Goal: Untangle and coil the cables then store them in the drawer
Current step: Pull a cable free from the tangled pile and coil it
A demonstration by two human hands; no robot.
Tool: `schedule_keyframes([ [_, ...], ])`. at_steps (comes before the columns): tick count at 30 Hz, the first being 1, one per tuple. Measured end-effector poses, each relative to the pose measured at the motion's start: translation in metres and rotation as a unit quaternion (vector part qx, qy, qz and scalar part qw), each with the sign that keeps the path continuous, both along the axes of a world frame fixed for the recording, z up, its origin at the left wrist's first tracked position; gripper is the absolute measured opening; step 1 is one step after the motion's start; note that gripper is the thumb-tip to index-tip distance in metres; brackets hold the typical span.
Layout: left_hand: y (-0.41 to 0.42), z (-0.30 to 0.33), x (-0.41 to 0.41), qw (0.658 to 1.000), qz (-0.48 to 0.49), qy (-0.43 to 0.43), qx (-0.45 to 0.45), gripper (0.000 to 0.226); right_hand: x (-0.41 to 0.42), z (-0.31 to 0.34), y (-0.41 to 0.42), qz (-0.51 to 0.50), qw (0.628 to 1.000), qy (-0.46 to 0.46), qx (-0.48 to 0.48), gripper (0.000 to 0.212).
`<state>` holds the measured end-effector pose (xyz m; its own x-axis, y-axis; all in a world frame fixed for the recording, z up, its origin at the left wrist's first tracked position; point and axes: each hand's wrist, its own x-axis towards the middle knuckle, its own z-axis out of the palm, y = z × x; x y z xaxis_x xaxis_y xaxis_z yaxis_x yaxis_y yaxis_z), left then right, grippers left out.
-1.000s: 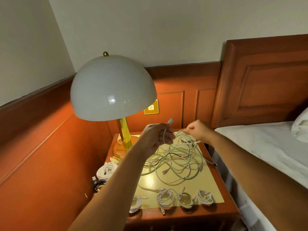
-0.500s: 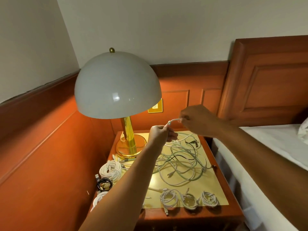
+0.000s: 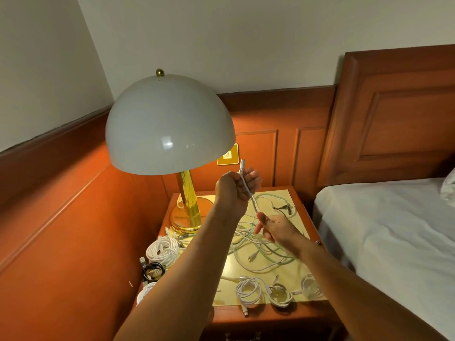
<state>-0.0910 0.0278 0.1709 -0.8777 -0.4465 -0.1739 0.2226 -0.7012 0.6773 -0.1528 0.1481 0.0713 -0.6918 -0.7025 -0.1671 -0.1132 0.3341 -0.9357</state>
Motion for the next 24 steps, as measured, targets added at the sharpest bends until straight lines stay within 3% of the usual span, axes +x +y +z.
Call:
schedule_keyframes([
  [3, -0.002, 0.004, 0.000, 1.000, -0.010, 0.010, -0.017, 0.023, -0.031, 0.010, -0.007, 0.004, 0.999, 0.028, 0.015, 0.028],
  [8, -0.009, 0.002, -0.004, 0.993, -0.025, -0.033, -0.108, 0.031, -0.078, 0.050, -0.024, -0.043, 0.982, 0.173, 0.065, 0.023],
  [12, -0.013, 0.003, -0.014, 0.979, -0.033, -0.028, -0.197, 0.036, -0.090, 0.083, -0.042, -0.082, 0.952, 0.278, 0.096, 0.033],
  [15, -0.018, -0.001, -0.020, 0.958, -0.046, -0.021, -0.282, 0.034, -0.091, 0.095, -0.055, -0.079, 0.942, 0.311, 0.101, 0.028],
  [19, -0.027, -0.010, -0.029, 0.916, -0.037, -0.090, -0.388, 0.029, -0.091, 0.112, -0.064, -0.072, 0.916, 0.386, 0.082, 0.013],
  [24, -0.037, -0.022, -0.043, 0.885, -0.025, -0.154, -0.438, 0.028, -0.084, 0.130, -0.059, -0.008, 0.874, 0.480, 0.078, 0.014],
])
